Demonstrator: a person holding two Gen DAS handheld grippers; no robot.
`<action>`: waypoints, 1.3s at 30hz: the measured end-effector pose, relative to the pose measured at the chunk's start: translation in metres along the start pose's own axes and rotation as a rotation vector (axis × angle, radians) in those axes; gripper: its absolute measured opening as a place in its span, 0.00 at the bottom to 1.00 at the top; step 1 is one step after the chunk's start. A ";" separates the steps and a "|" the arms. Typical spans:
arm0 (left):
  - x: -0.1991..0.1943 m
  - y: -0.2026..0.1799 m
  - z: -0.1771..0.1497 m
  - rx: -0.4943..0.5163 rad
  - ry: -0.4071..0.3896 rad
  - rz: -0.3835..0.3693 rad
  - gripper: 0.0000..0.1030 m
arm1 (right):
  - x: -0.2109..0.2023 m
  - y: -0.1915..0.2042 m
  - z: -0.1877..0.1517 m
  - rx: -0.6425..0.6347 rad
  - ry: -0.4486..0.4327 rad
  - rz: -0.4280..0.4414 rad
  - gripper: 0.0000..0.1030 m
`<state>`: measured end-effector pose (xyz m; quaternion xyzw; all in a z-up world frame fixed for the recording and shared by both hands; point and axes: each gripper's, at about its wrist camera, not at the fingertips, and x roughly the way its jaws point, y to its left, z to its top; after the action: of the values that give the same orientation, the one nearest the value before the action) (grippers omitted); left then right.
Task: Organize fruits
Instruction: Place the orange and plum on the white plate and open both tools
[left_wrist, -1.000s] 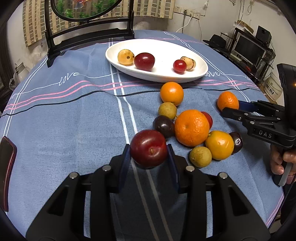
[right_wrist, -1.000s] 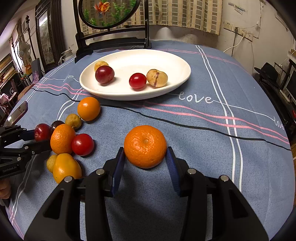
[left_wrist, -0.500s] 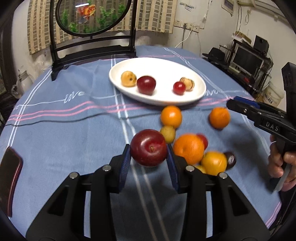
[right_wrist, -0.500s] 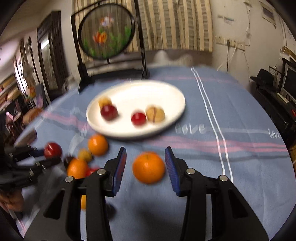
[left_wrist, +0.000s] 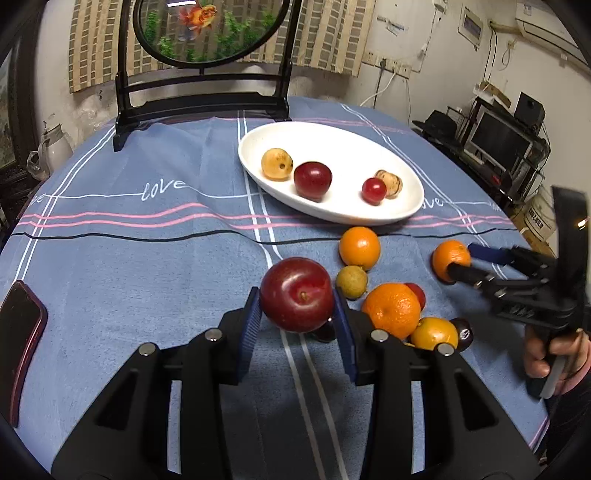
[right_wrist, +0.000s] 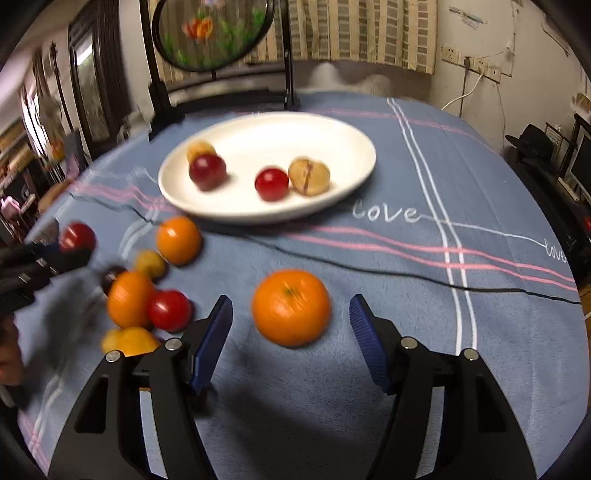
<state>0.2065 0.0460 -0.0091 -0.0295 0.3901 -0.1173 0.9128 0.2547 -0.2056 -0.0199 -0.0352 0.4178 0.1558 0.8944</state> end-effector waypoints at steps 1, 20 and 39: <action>-0.001 0.000 0.000 0.001 -0.004 -0.001 0.38 | 0.003 0.000 -0.001 0.004 0.009 -0.002 0.50; 0.065 -0.033 0.116 0.082 0.011 -0.056 0.38 | 0.042 0.000 0.088 0.100 -0.148 0.075 0.43; -0.004 -0.029 0.061 0.081 -0.126 0.080 0.98 | -0.006 0.005 0.041 -0.022 -0.070 0.259 0.64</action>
<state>0.2421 0.0168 0.0398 0.0160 0.3276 -0.0943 0.9400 0.2792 -0.1944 0.0115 0.0147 0.3856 0.2757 0.8804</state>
